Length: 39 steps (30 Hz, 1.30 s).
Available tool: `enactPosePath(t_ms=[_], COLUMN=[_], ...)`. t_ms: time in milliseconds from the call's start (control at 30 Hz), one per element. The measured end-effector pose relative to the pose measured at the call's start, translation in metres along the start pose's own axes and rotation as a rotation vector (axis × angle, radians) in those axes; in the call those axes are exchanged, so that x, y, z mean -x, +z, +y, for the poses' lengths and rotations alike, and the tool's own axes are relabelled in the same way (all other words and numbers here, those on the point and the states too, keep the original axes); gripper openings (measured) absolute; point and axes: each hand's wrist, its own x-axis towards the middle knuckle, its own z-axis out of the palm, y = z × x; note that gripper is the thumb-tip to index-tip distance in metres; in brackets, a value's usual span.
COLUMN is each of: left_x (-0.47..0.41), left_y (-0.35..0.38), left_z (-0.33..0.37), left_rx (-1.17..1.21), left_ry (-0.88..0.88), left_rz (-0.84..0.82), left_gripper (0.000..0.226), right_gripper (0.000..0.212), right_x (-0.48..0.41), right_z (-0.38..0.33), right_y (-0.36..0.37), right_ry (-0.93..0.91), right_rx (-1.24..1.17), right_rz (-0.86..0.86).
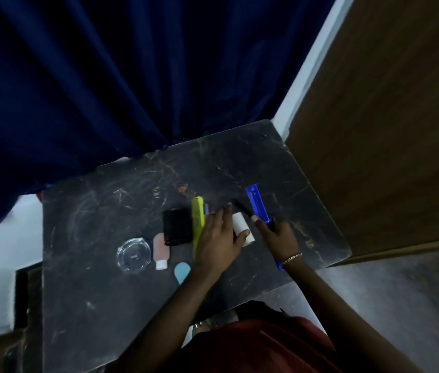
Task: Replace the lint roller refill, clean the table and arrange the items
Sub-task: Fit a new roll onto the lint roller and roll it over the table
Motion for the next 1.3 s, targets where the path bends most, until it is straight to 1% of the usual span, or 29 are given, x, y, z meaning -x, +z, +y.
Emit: enactPosePath(t_ms=[67, 133, 167, 233, 333, 433, 500, 600, 700, 800, 867, 933, 1000, 1100, 1167, 1233, 1300], left_x=[-0.012, -0.023, -0.028, -0.036, -0.042, -0.046, -0.05, -0.053, -0.055, -0.058, -0.06, -0.06, -0.061, -0.065, -0.064, -0.062, -0.06], left_y=[0.014, 0.024, 0.029, 0.037, 0.046, 0.057, 0.064, 0.066, 0.067, 0.076, 0.08, 0.084, 0.084, 0.072, 0.056, 0.037, 0.019], left_z=[0.016, 0.029, 0.034, 0.042, 0.052, 0.056, 0.056, 0.06, 0.064, 0.061, 0.059, 0.059, 0.06, 0.062, 0.06, 0.053, 0.042], left_rx=[-0.01, -0.005, 0.0, -0.009, -0.066, -0.152, -0.163, -0.14, -0.175, -0.119, -0.08, -0.051, -0.002, 0.161, 0.235, 0.263, 0.242], left_ry=[-0.078, -0.216, -0.284, -0.364, -0.399, -0.393, -0.392, -0.447, -0.457, -0.482, -0.509, -0.525, -0.549, -0.604, -0.599, -0.565, -0.502], left_rz=[-0.054, -0.177, -0.231, -0.283, -0.285, -0.271, -0.288, -0.29, -0.286, -0.318, -0.302, -0.276, -0.249, -0.217, -0.17, -0.13, -0.129], left_gripper=[0.067, 0.059, 0.057, 0.055, 0.051, 0.038, 0.031, 0.034, 0.035, 0.036, 0.038, 0.048, 0.062, 0.077, 0.082, 0.076, 0.057], right_gripper=[0.048, 0.048, 0.047, 0.044, 0.041, 0.038, 0.038, 0.034, 0.033, 0.036, 0.036, 0.035, 0.038, 0.045, 0.038, 0.035, 0.033], right_x=[-0.008, -0.014, -0.017, -0.022, -0.029, -0.035, -0.041, -0.048, -0.055, -0.06, -0.064, -0.067, -0.07, -0.075, -0.077, -0.078, -0.077], right_z=[0.008, 0.015, 0.017, 0.021, 0.024, 0.027, 0.029, 0.03, 0.031, 0.03, 0.028, 0.027, 0.025, 0.022, 0.017, 0.009, 0.0], right_y=[-0.012, -0.02, -0.024, -0.031, -0.037, -0.043, -0.046, -0.048, -0.049, -0.048, -0.048, -0.049, -0.049, -0.052, -0.055, -0.057, -0.06], right_ry=[0.018, 0.033, 0.034, 0.029, 0.027, 0.046, 0.053, 0.066, 0.057, 0.024, 0.005, -0.009, -0.011, -0.023, -0.033, -0.052, -0.085], right_rx=[0.019, 0.008, 0.008, 0.018, 0.041, 0.061, 0.062, 0.073, 0.096, 0.127, 0.098, 0.069, 0.039, 0.058, 0.062, 0.068, 0.093], right_rz=[0.025, 0.026, 0.029, 0.034, 0.017, -0.022, -0.034, -0.07, -0.1, -0.1, -0.101, -0.12, -0.131, -0.104, -0.094, -0.094, -0.116])
